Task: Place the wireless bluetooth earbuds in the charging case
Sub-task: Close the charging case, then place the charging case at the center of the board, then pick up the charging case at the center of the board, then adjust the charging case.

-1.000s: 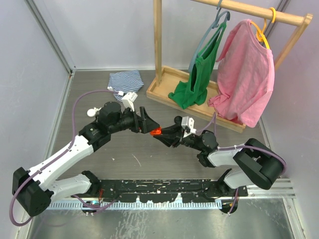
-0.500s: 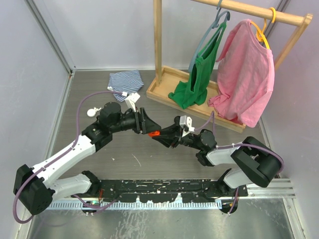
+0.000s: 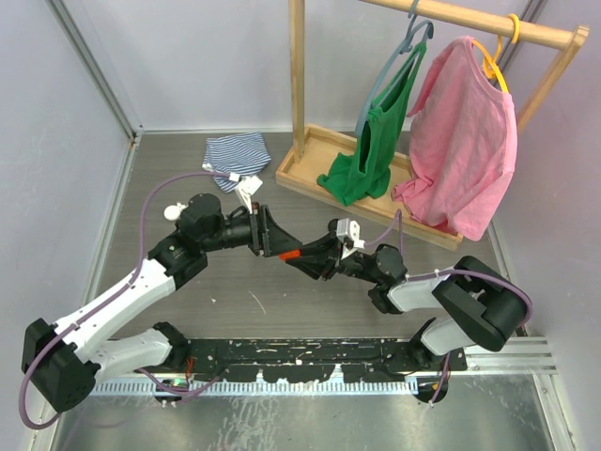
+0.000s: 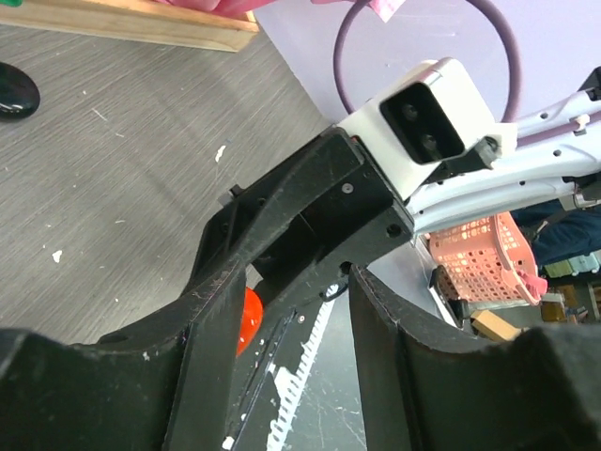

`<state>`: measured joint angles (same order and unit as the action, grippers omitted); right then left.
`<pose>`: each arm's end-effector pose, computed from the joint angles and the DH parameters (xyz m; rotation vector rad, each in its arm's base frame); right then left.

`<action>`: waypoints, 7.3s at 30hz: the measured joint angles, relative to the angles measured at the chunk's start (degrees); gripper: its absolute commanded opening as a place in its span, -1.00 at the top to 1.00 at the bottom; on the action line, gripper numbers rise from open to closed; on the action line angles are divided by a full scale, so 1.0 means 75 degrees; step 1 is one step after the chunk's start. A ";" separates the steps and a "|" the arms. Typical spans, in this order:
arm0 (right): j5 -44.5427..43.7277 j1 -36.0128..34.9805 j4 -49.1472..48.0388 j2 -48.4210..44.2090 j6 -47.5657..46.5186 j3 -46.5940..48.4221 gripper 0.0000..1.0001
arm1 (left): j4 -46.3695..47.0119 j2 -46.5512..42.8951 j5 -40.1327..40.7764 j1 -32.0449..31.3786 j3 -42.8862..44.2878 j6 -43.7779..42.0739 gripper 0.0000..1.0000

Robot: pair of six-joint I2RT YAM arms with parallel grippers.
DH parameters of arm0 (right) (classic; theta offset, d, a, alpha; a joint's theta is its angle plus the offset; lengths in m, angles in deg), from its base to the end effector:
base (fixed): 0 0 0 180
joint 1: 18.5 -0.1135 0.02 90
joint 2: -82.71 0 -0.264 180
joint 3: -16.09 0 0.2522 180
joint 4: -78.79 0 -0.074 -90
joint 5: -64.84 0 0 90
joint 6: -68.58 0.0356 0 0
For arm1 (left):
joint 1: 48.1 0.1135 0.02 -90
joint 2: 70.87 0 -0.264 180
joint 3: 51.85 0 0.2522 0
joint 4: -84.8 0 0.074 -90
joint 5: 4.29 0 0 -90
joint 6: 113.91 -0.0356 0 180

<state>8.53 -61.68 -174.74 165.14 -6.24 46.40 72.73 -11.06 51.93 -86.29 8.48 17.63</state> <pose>0.1590 0.1763 0.2140 -0.8373 1.0740 1.2188 0.1771 -0.1645 0.3232 0.4257 1.9614 -1.4733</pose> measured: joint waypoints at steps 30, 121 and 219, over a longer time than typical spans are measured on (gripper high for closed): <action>-0.3042 0.0895 0.7087 -0.3086 0.0175 -0.0178 0.94 | -0.6665 -0.0935 0.6863 0.1504 0.1967 -0.3104 -0.99; -0.4873 0.1891 0.5802 -0.4759 0.1035 -0.1950 -0.80 | -0.5627 0.3934 0.6749 0.5785 0.3340 -0.0924 -0.97; -0.4109 -0.0603 0.0152 0.1311 0.1542 -0.0734 -0.57 | -0.4552 0.2154 0.8851 -0.1361 0.1008 0.3153 0.04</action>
<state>-22.29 -66.20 -173.60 174.98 5.32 40.90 38.59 5.10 118.31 -96.50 16.04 41.27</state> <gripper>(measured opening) 0.791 0.512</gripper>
